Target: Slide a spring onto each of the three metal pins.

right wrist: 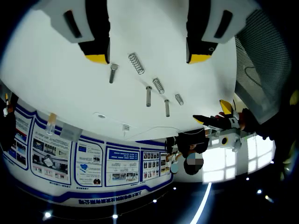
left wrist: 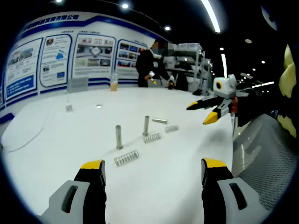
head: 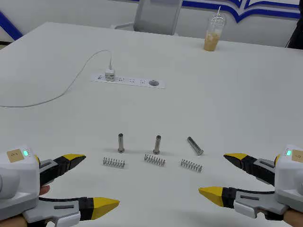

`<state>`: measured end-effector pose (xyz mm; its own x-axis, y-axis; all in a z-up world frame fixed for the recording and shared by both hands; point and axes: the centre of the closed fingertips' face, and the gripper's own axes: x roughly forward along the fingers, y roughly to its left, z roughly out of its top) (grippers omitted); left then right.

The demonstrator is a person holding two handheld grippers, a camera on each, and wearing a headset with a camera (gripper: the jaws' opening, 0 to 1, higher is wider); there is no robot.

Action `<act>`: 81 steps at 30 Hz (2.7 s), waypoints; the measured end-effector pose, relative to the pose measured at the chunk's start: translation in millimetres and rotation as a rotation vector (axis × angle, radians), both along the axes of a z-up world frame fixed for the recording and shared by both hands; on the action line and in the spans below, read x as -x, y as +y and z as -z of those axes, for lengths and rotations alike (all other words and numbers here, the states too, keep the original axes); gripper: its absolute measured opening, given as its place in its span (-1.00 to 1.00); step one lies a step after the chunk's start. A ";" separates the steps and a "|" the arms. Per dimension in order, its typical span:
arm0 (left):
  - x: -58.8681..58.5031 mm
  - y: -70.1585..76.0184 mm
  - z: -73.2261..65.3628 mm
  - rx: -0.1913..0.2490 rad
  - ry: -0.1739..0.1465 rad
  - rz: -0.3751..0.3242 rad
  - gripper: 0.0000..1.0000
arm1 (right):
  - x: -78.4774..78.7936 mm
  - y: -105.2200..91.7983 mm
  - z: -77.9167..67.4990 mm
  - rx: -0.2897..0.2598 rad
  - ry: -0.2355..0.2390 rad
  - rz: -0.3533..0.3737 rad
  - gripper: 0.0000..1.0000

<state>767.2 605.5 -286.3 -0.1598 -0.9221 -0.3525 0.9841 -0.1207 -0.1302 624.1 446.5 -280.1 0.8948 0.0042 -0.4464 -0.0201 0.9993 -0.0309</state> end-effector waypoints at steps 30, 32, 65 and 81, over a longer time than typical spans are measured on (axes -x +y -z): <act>0.9 -1.2 1.4 -0.005 0.000 0.002 0.72 | -5.7 -15.0 -8.3 0.000 -0.001 0.018 0.26; 1.1 -1.3 1.0 -0.004 0.001 0.002 0.72 | -7.4 -16.5 -9.7 0.001 0.000 0.020 0.26; 1.6 -0.6 0.8 -0.019 -0.011 0.006 0.72 | -59.0 -54.7 -1.4 0.030 0.091 0.063 -0.02; 3.1 0.4 2.7 -0.024 -0.010 0.005 0.72 | -75.6 -71.9 21.3 0.047 0.169 0.099 -0.15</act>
<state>764.0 605.9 -289.1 -0.1605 -0.9125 -0.3763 0.9848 -0.1225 -0.1230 699.7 374.7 -301.5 0.8023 -0.1047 -0.5876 0.0694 0.9942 -0.0823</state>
